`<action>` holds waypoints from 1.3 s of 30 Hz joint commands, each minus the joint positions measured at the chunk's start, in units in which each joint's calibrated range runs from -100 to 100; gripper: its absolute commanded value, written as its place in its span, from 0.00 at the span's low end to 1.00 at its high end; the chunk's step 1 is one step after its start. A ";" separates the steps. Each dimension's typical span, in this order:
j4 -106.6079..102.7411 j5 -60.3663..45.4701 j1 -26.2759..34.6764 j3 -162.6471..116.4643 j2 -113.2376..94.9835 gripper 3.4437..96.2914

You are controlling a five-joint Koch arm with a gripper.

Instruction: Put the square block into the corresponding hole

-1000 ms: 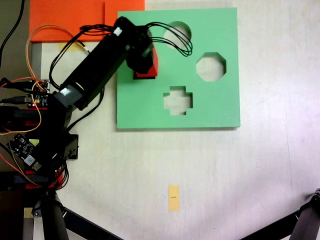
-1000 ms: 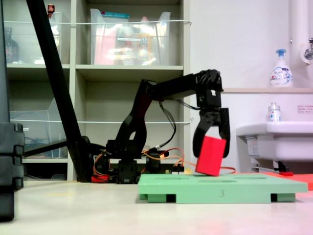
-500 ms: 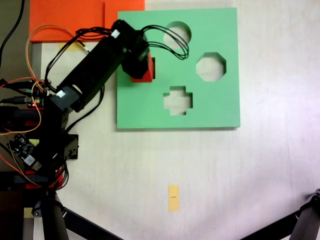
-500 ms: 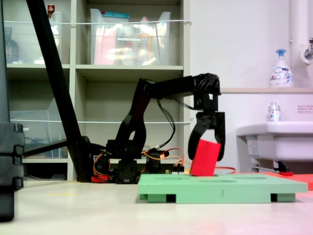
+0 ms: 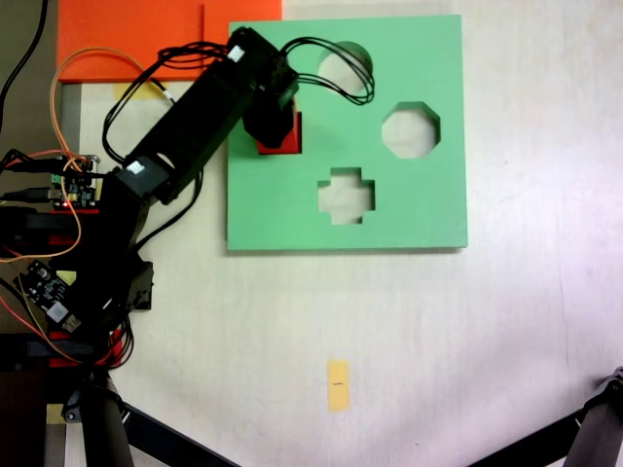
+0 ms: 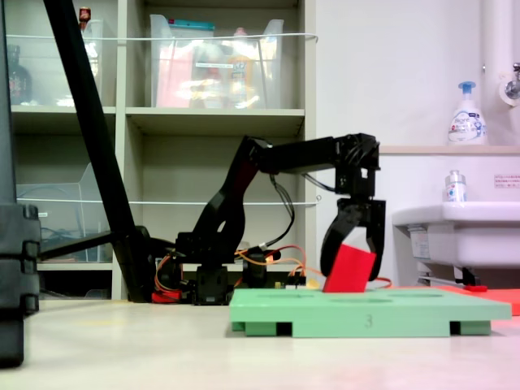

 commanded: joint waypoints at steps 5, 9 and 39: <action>0.00 0.05 1.03 2.52 0.55 0.61; 0.00 -0.24 1.03 2.52 0.00 0.94; 0.00 -0.63 1.03 1.23 -8.38 0.99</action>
